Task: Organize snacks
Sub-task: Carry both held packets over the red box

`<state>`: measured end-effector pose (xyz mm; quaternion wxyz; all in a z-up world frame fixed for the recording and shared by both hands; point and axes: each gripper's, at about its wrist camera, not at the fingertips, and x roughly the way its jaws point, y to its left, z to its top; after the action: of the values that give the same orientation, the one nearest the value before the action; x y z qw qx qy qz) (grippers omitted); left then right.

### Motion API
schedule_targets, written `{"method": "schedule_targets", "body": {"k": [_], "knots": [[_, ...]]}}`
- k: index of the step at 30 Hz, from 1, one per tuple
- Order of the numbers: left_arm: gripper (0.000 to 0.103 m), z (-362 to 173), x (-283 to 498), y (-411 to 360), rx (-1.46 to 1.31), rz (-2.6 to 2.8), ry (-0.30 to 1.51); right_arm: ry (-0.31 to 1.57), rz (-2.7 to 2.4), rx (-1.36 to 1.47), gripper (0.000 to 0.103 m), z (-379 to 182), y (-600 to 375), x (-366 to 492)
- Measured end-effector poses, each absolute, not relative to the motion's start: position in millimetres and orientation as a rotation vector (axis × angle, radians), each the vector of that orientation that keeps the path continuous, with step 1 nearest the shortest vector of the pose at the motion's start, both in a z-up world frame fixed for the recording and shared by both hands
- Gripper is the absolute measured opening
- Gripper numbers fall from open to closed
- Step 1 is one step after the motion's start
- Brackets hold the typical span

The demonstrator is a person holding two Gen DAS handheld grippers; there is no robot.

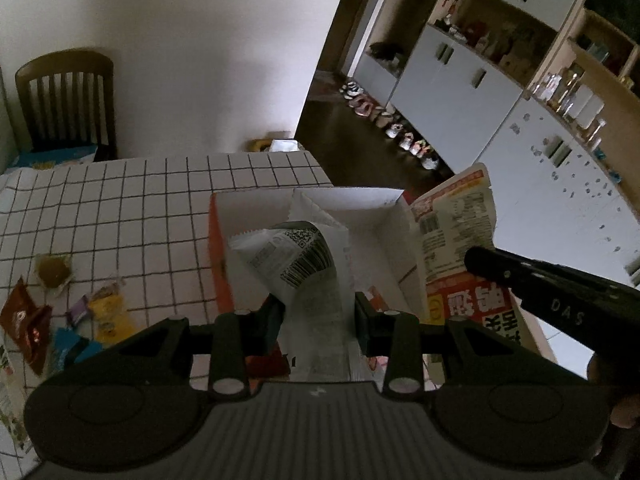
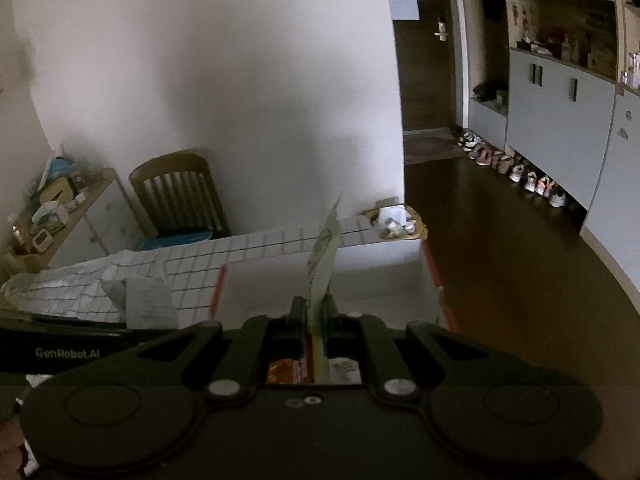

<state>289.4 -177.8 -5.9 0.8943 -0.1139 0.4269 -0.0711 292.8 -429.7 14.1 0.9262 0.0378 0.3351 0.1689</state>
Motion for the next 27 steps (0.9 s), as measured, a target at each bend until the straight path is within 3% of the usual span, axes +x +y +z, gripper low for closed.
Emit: {"method": "schedule_targets", "body": {"k": [27], "knots": [[0.037,-100.4,398.1,-253.0,-0.165,-0.058,1.053,0.856,0.322,0.046,0.006,-75.2,-463.8,387.2]]}}
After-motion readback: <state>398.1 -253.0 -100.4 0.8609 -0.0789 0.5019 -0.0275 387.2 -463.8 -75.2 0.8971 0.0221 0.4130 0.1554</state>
